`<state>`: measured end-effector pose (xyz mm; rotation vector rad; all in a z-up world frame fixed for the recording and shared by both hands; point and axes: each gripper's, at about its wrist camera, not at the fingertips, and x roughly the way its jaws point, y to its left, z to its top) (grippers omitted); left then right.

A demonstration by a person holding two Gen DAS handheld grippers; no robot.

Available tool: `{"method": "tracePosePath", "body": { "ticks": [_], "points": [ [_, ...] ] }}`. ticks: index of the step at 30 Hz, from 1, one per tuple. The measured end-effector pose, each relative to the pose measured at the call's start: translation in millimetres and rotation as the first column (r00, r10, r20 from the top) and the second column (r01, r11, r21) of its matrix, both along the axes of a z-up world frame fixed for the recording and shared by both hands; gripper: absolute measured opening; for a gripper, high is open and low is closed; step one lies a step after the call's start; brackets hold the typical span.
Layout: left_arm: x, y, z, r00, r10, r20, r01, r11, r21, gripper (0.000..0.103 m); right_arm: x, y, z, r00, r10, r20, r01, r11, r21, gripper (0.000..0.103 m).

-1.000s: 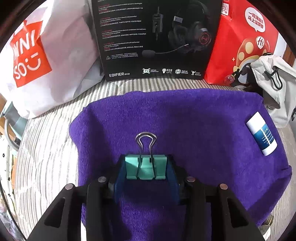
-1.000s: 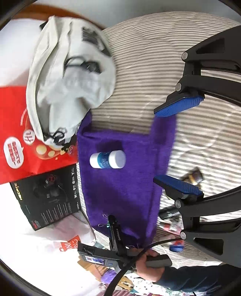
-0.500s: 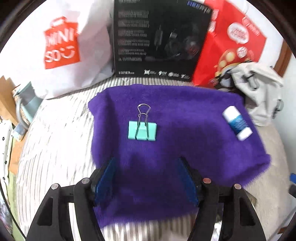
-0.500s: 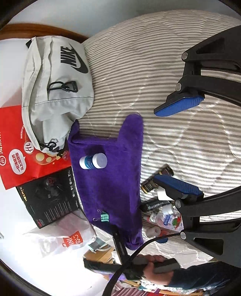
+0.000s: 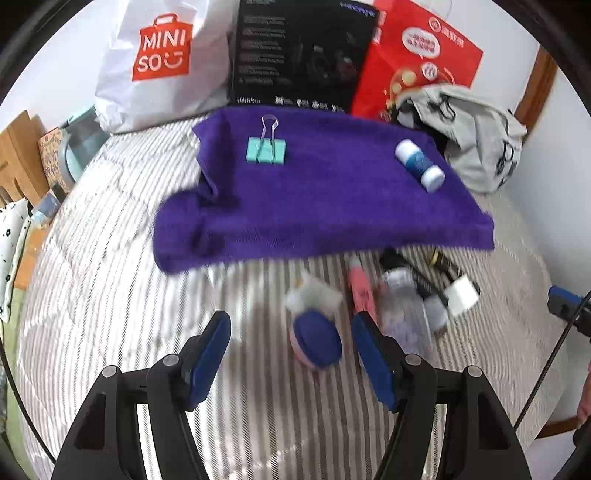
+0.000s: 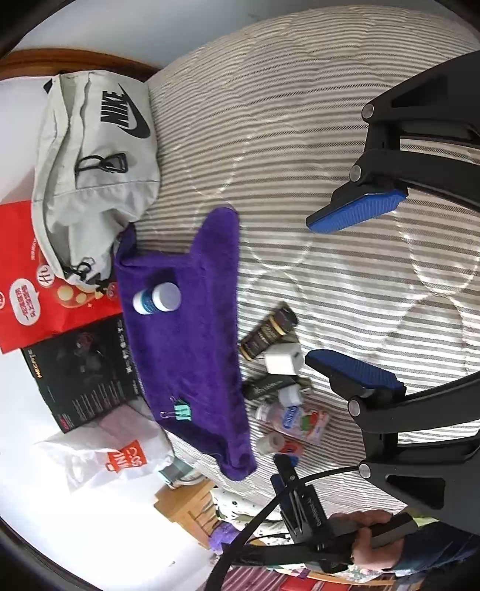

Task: Organize rigid objects
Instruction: 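Grasp the pink jar with blue lid with the left gripper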

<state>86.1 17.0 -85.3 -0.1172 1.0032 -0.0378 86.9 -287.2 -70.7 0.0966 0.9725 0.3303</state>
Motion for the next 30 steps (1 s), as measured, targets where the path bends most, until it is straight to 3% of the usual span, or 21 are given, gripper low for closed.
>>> {"method": "tracePosePath", "body": {
  "ticks": [5,9,13,21,25,30],
  "points": [
    [2.5,-4.4,-25.9,0.999,0.019,-0.035,-0.019,1.0,0.013,0.066,-7.3,0.2,-6.0,1.0,0.003,-0.014,-0.003,1.0,-0.007,0.065],
    [0.9,-7.5,-25.2,1.0,0.012,-0.008,-0.012,0.997,0.079,0.051,-9.2,-2.2,-9.6,1.0,-0.007,-0.019,0.007,1.0,-0.015,0.065],
    [0.3,-0.9,-22.9,1.0,0.005,-0.01,-0.004,0.997,0.071,0.036,-6.0,-1.7,-14.3,0.999,-0.012,-0.033,0.011,1.0,-0.022,0.065],
    [3.5,1.8,-23.4,1.0,-0.025,0.012,0.024,0.998,0.062,0.034,2.6,10.1,-22.0,0.999,0.01,-0.05,-0.012,0.999,-0.035,0.065],
    [5.2,2.8,-22.5,0.999,-0.046,0.014,0.045,0.997,0.061,0.02,7.5,14.6,-25.7,0.998,0.015,-0.058,-0.017,0.999,-0.038,0.065],
    [-0.7,11.6,-20.3,0.999,-0.045,0.004,0.045,0.998,0.051,0.02,15.4,21.2,-27.9,0.999,0.031,-0.04,-0.033,0.999,-0.038,0.065]
  ]
}}
